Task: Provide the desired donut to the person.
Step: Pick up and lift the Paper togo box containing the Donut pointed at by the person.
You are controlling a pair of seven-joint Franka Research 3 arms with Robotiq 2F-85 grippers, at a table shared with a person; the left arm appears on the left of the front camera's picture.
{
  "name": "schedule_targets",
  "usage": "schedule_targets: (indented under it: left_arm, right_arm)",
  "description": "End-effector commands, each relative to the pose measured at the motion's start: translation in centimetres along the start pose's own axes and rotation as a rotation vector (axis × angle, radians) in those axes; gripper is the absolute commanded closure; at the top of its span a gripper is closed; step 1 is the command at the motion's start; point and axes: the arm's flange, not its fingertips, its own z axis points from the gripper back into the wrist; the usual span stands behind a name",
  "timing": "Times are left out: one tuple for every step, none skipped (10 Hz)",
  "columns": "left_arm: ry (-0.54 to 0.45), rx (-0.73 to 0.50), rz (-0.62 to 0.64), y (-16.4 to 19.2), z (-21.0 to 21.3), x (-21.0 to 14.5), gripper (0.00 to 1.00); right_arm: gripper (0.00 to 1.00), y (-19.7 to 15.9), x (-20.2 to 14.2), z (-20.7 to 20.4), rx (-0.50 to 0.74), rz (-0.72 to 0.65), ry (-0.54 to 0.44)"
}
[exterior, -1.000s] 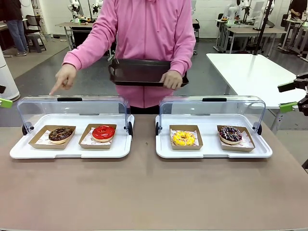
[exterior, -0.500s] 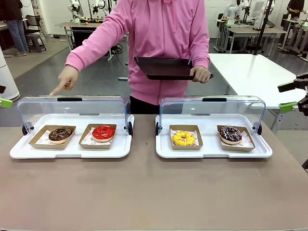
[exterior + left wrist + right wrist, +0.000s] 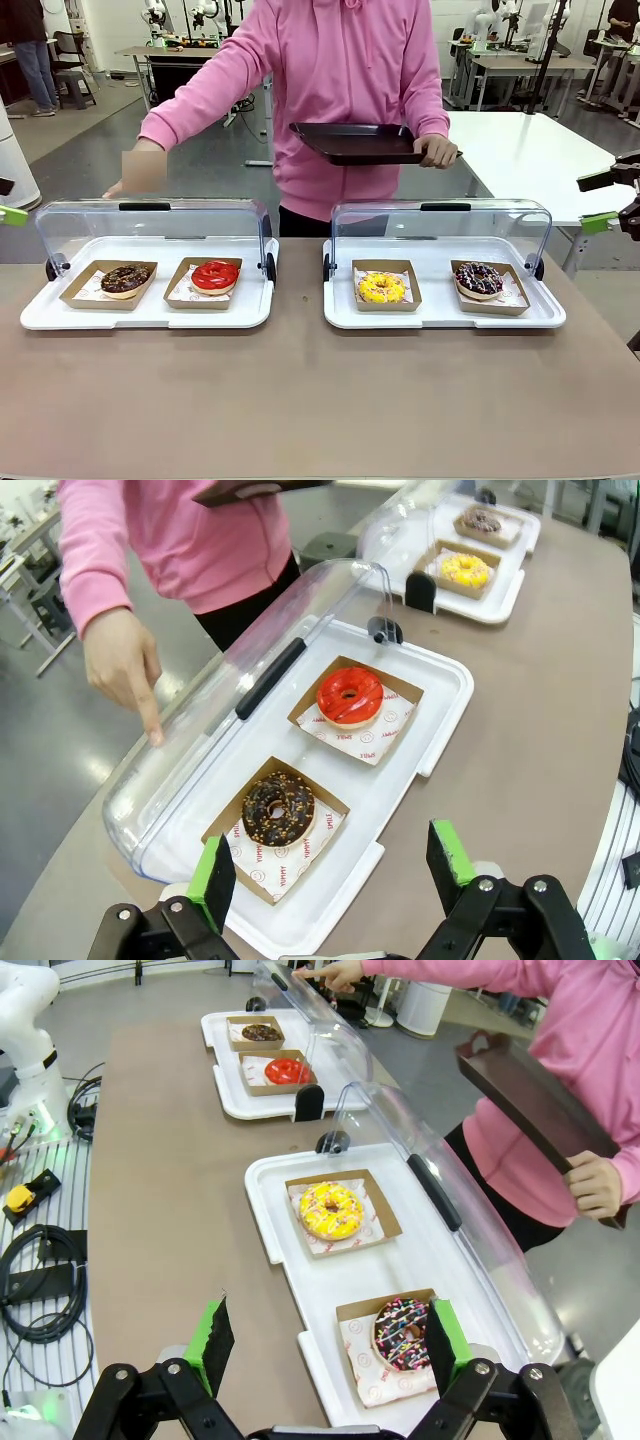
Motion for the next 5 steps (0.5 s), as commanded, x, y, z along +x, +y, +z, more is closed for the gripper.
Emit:
schedule_targets:
  left_arm:
    - [0.134,-0.034,-0.113,0.5,-2.6,1.1,0.00]
    - [0.215,-0.036,-0.179,0.5,-3.7,1.2,0.00]
    - [0.301,-0.056,-0.252,0.7,-5.4,1.1,0.00]
    - [0.399,-0.060,-0.299,1.0,-7.0,0.8,0.00]
    - [0.480,-0.069,-0.353,1.1,-8.4,0.2,0.00]
  right_arm:
    - [0.00,-0.2,-0.1,-0.1,0.003,0.007,-0.011]
    - [0.00,-0.2,-0.1,-0.1,0.003,0.007,-0.011]
    - [0.00,-0.2,-0.1,-0.1,0.003,0.007,-0.011]
    - [0.00,-0.2,-0.1,-0.1,0.003,0.007,-0.011]
    - [0.00,-0.2,-0.1,-0.1,0.003,0.007,-0.011]
